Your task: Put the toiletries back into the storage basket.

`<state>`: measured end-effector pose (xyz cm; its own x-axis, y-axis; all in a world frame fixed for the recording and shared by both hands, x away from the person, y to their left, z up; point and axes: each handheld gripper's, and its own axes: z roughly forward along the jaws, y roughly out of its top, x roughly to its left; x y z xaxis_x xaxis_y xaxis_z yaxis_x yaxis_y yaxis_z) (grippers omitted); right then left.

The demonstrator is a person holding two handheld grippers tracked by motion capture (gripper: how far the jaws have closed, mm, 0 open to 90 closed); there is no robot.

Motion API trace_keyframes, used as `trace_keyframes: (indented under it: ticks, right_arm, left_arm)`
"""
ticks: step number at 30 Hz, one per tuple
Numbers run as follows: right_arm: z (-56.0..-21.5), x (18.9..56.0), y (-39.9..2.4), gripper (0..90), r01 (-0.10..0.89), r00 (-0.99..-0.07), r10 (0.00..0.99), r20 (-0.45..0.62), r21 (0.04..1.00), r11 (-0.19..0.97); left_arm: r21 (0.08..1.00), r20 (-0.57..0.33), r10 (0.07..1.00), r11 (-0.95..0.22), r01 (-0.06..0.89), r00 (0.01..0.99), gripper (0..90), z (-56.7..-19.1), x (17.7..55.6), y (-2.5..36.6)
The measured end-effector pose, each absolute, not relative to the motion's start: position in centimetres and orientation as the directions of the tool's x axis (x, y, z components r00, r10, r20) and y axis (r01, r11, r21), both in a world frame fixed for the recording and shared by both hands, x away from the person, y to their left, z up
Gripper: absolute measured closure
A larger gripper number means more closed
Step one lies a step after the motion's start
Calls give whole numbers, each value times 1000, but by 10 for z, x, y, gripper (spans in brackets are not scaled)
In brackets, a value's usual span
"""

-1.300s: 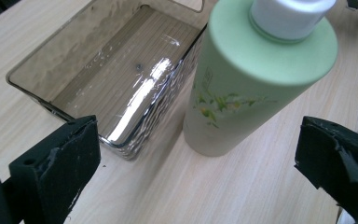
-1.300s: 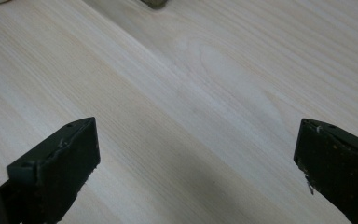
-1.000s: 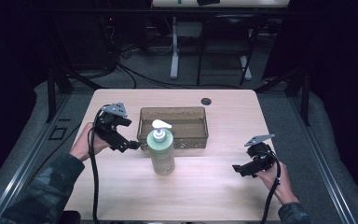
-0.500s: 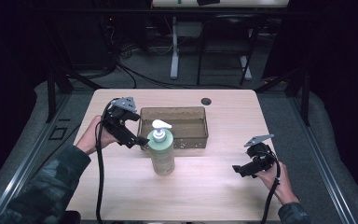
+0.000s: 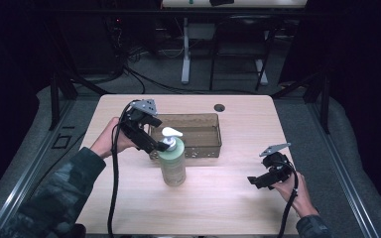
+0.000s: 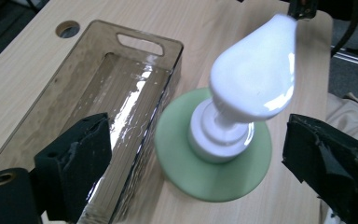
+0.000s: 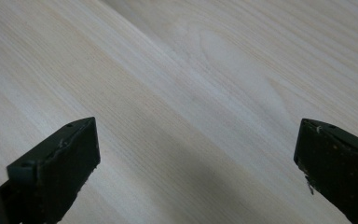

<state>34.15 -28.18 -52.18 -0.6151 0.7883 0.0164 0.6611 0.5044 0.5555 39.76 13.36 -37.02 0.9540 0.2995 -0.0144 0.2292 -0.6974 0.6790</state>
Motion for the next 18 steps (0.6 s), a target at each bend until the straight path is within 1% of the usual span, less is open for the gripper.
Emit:
trace_keyframes:
  ticks: [8,9,10,11,18]
  right_arm:
    - [-521,342,-283,0,654,-618,786,2,556,513]
    - [-521,342,-283,0,653,-619,786,1,557,514]
    - [-521,342,-283,0,652,-620,785,0,556,515]
    - [-521,342,-283,0,652,-620,785,1,556,515]
    - [-522,342,-283,0,659,-617,787,9,553,511]
  left_arm:
    - [667,8,276,-718,201,961,193,-361,396,124]
    - [667,12,274,-719,197,962,220,-361,396,123]
    - [671,7,270,-716,196,963,283,-360,396,123]
    - [670,6,268,-716,195,963,286,-360,396,123]
    - [688,-5,251,-702,186,968,462,-358,395,122]
